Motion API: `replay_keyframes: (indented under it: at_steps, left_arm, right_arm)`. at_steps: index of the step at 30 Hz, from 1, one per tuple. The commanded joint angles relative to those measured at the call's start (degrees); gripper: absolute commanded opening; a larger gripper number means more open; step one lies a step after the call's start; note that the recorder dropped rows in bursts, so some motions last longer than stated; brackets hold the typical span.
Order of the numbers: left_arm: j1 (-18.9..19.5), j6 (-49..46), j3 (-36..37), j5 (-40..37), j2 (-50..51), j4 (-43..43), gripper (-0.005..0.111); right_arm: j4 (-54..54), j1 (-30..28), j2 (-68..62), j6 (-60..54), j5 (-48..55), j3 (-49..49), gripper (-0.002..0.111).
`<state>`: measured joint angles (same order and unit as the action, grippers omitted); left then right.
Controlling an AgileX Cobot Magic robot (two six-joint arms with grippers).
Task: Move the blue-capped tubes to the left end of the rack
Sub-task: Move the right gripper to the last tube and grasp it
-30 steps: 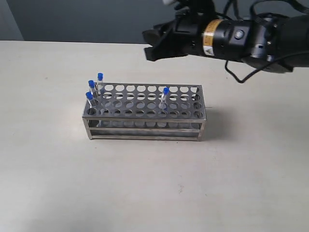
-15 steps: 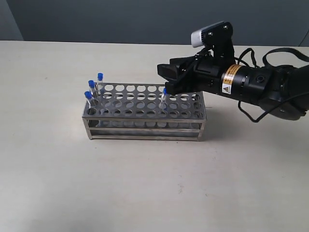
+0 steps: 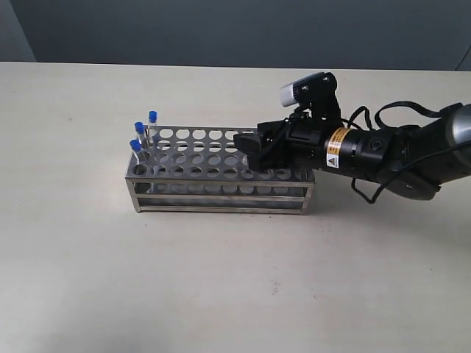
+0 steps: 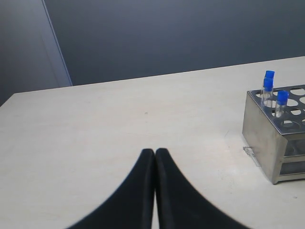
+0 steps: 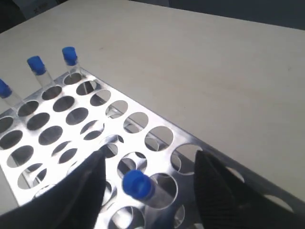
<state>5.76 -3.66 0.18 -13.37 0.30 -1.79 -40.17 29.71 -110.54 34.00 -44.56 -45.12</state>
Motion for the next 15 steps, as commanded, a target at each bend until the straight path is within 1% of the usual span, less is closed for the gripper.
replay_keyframes:
  at_steps: [1,7,11,12,15]
  left_arm:
    - [-0.13,0.03,-0.18,0.13,-0.3,0.01,0.001]
    - [-0.13,0.03,-0.18,0.13,-0.3,0.01,0.001]
    - [-0.13,0.03,-0.18,0.13,-0.3,0.01,0.001]
    - [-0.13,0.03,-0.18,0.13,-0.3,0.01,0.001]
    - [-0.13,0.03,-0.18,0.13,-0.3,0.01,0.001]
  right_arm:
    - [0.4,-0.29,-1.34,-0.42,-0.63,0.25,0.047]
    - [0.4,-0.29,-2.83,-0.42,-0.62,0.25,0.023]
    - [0.4,-0.29,-2.83,-0.42,-1.42,0.25,0.002]
    - [0.4,-0.29,-2.83,-0.42,-1.7,0.25,-0.001]
    - [0.18,-0.29,-2.21,0.05,-2.76,0.25,-0.001]
